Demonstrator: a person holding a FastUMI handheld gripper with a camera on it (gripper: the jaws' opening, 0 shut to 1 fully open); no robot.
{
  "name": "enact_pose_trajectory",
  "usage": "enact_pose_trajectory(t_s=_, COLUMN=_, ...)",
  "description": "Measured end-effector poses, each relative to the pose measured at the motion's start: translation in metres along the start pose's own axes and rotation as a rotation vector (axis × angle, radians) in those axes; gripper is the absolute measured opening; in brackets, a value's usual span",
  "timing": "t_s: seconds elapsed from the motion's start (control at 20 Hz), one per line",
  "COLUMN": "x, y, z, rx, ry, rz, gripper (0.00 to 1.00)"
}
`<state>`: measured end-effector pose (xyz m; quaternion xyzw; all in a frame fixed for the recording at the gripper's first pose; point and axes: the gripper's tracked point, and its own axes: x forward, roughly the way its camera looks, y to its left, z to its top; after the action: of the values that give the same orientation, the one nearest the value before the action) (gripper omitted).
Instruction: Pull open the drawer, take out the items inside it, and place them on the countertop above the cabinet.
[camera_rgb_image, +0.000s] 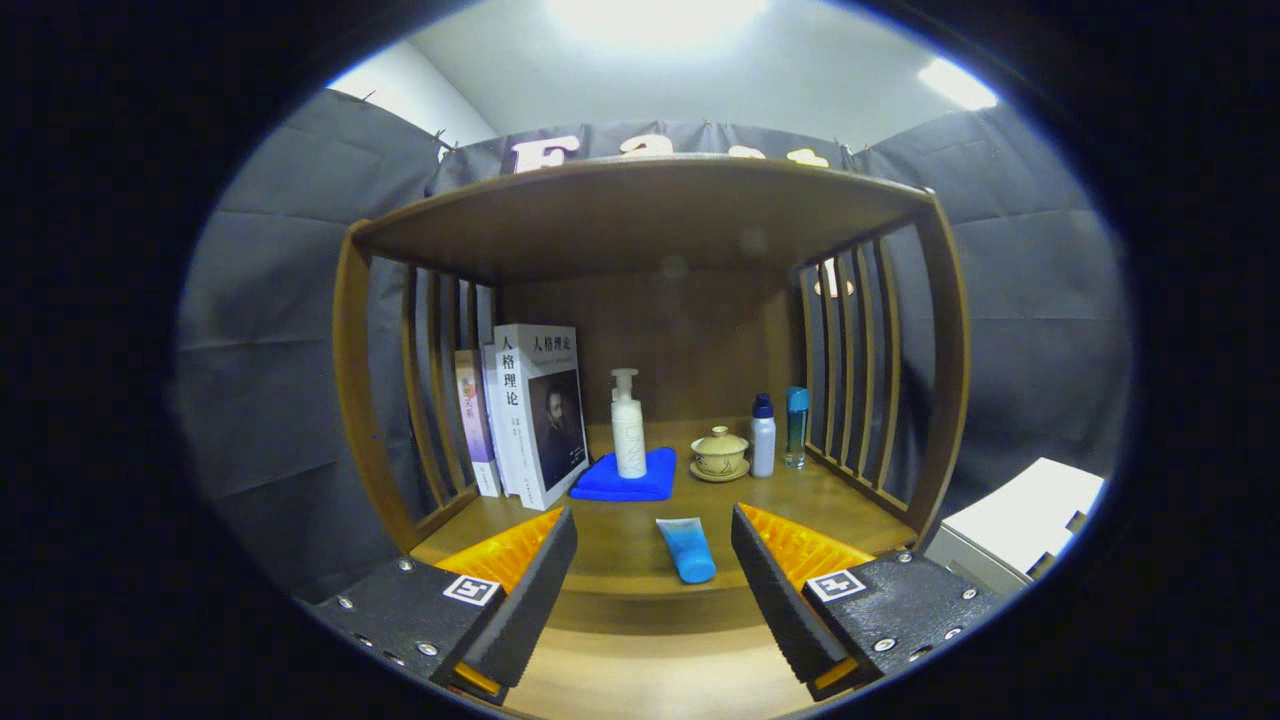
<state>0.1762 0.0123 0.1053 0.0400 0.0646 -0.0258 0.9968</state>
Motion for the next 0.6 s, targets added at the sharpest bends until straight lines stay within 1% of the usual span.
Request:
enact_pose_trajectory(t_s=0.25, x=-0.047, y=0.007, z=-0.009, rx=-0.015, ry=-0.061, rz=0.02, gripper=0.96)
enact_pose_trajectory(t_s=0.6, x=-0.094, y=0.011, z=-0.042, rx=0.0, ry=-0.082, rz=0.031, gripper=0.96)
